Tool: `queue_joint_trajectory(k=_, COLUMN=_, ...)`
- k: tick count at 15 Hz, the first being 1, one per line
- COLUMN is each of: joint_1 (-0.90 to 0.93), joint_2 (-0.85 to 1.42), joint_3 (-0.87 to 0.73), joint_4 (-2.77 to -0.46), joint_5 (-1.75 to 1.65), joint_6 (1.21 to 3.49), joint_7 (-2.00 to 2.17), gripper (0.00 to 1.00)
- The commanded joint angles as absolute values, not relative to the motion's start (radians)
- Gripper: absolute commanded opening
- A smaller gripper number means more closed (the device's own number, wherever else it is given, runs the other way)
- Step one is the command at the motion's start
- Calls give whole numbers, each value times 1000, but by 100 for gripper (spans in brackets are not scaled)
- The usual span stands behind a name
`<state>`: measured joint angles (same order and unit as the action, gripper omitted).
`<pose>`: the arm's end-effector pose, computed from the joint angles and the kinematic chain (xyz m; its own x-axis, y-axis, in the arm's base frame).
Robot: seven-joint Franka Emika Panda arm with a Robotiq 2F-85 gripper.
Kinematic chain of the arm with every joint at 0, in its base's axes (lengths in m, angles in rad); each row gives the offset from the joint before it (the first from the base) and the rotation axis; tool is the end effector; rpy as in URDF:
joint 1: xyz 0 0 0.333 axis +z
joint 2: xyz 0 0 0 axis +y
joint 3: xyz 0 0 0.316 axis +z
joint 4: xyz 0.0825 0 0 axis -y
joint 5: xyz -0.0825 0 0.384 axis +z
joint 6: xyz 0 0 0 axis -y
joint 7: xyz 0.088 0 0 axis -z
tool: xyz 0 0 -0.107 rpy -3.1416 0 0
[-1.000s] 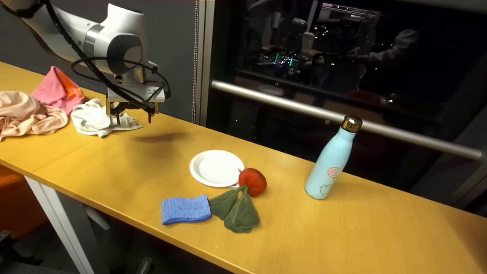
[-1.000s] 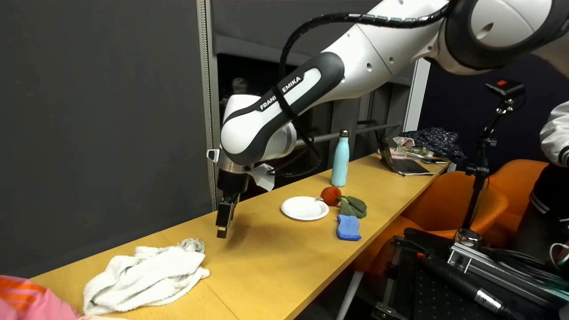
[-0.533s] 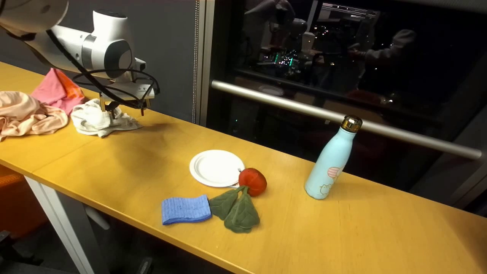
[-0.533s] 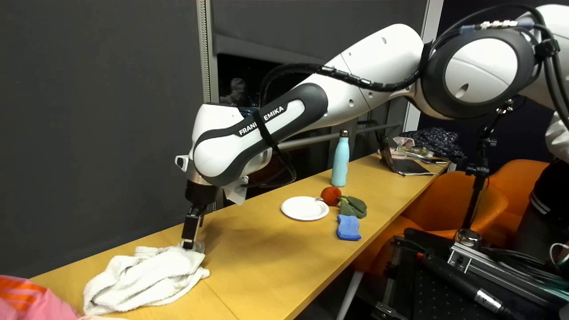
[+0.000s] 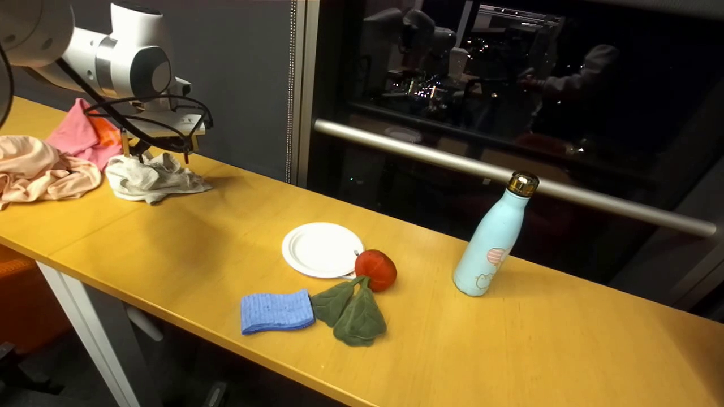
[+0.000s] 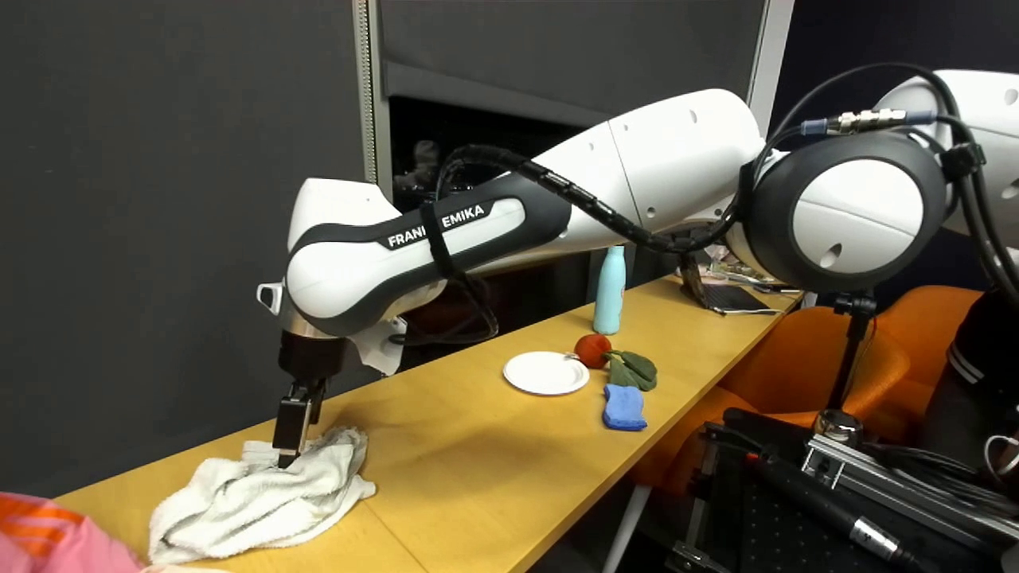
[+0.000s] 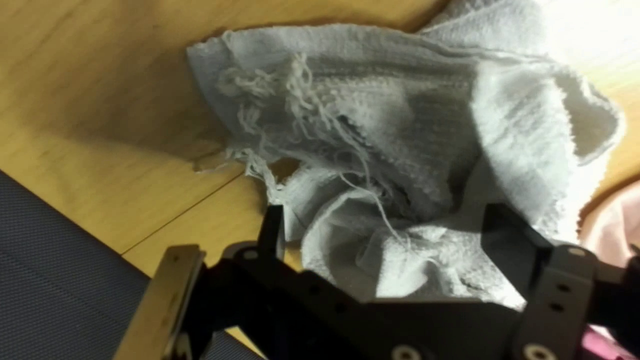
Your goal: Clean the table using the towel
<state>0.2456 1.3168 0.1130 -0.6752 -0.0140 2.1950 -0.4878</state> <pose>0.7834 0.2388 0.1660 0.7071 0.6705 0.2243 0.6864 -0.7272 0.0099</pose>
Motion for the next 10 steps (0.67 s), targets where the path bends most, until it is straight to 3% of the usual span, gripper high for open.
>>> queue_joint_trajectory(k=1, joint_1=258, joint_2=1402, joint_3=143, joint_4=-530, joint_5=-19, joint_6=2102, joint_7=-493, gripper=100)
queue_joint_trajectory(k=2, joint_1=263, joint_2=1420, joint_3=143, joint_4=-508, joint_5=-18, joint_6=2089, joint_7=-492, gripper=75)
queue_joint_trajectory(k=3, joint_1=267, joint_2=1433, joint_3=144, joint_4=-492, joint_5=-17, joint_6=2084, joint_7=-488, gripper=74)
queue_joint_trajectory(k=10, joint_1=282, joint_2=1491, joint_3=115, joint_4=-374, joint_5=-30, joint_6=2082, joint_7=-472, gripper=20)
